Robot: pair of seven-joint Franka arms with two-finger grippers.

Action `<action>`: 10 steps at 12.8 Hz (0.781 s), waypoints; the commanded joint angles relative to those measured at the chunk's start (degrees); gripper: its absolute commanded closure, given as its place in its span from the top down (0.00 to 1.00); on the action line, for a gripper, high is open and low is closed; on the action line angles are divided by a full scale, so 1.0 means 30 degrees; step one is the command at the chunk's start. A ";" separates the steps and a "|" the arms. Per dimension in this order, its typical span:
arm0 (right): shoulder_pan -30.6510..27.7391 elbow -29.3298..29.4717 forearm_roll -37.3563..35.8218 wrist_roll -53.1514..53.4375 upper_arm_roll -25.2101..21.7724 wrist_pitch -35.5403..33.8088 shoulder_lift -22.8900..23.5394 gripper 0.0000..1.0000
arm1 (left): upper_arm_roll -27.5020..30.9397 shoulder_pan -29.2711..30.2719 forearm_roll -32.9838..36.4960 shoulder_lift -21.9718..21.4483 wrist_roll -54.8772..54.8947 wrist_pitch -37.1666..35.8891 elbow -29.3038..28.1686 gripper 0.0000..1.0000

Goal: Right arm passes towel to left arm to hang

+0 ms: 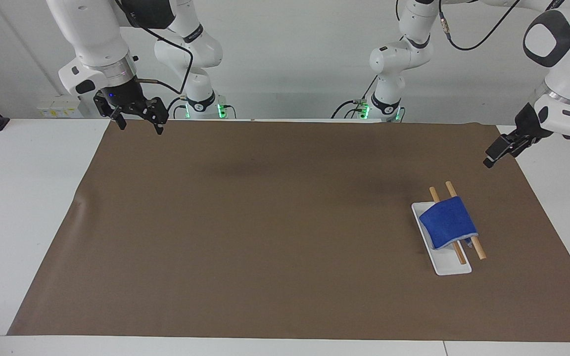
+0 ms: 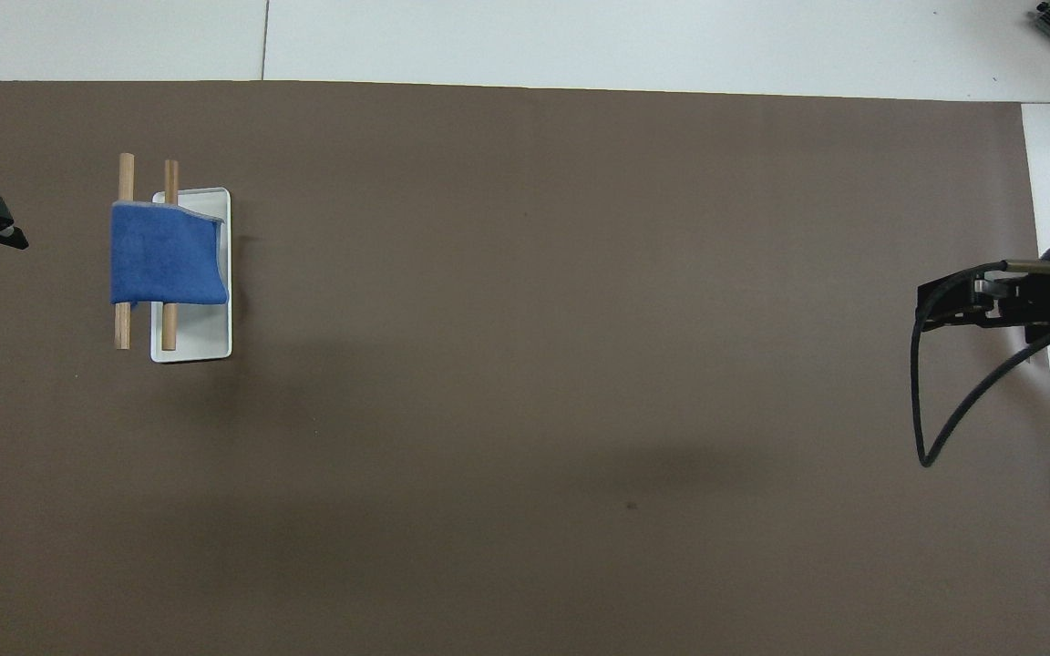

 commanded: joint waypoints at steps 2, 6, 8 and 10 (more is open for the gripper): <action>-0.0200 -0.0053 0.0450 -0.0453 0.0038 -0.0127 -0.0088 1.00 | 0.0097 -0.1400 0.2137 0.0509 0.2624 -0.1967 0.1012 0.96; -0.0229 -0.0053 0.0450 -0.0366 0.0038 -0.0069 -0.0088 1.00 | 0.0067 -0.1400 0.1933 0.0216 0.3952 -0.1856 0.1042 1.00; -0.0200 -0.0053 0.0450 -0.0424 0.0038 -0.0185 -0.0088 1.00 | 0.0067 -0.1371 0.1525 -0.0134 0.3836 -0.0949 0.0459 1.00; -0.0229 -0.0082 0.0450 -0.0424 0.0038 -0.0186 -0.0088 1.00 | 0.0096 -0.1254 0.1056 -0.0253 0.3835 -0.0276 0.0251 1.00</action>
